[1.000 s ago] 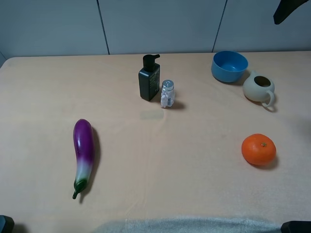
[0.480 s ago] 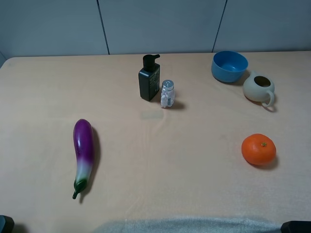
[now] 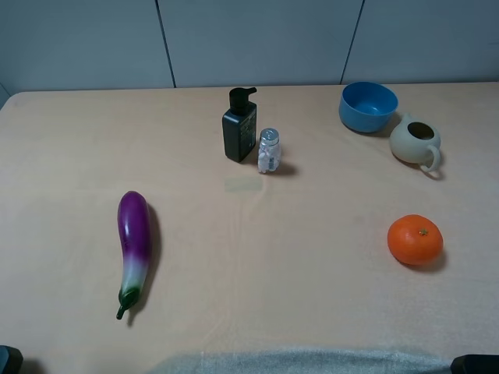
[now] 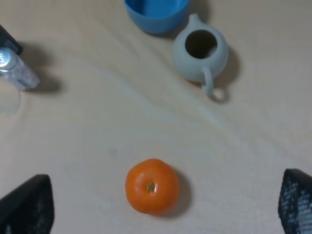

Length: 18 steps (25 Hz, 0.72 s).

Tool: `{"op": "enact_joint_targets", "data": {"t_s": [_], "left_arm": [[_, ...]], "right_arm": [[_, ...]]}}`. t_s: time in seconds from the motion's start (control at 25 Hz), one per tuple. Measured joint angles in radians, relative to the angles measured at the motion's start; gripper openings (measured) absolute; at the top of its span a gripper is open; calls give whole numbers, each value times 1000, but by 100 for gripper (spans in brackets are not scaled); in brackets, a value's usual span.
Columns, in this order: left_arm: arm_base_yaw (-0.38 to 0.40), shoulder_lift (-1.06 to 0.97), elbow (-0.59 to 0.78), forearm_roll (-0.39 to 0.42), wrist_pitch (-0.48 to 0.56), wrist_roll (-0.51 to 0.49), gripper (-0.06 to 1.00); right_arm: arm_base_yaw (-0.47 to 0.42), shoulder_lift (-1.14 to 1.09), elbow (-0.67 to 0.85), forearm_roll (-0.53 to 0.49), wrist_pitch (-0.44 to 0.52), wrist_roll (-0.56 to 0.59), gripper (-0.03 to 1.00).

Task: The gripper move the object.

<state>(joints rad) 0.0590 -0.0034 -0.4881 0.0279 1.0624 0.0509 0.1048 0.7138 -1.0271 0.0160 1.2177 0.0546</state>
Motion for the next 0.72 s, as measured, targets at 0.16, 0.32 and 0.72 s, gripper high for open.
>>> {"op": "enact_joint_targets", "data": {"t_s": [0.16,0.32,0.72], "left_arm": [[0,0,0,0,0,0,96],[0,0,0,0,0,0,96],[0,0,0,0,0,0,96]], "right_arm": [[0,-130,59,0,0,0,69],[0,-240,107,-1,1,0,69],[0,-506,276,-8,1,0,69]]}}
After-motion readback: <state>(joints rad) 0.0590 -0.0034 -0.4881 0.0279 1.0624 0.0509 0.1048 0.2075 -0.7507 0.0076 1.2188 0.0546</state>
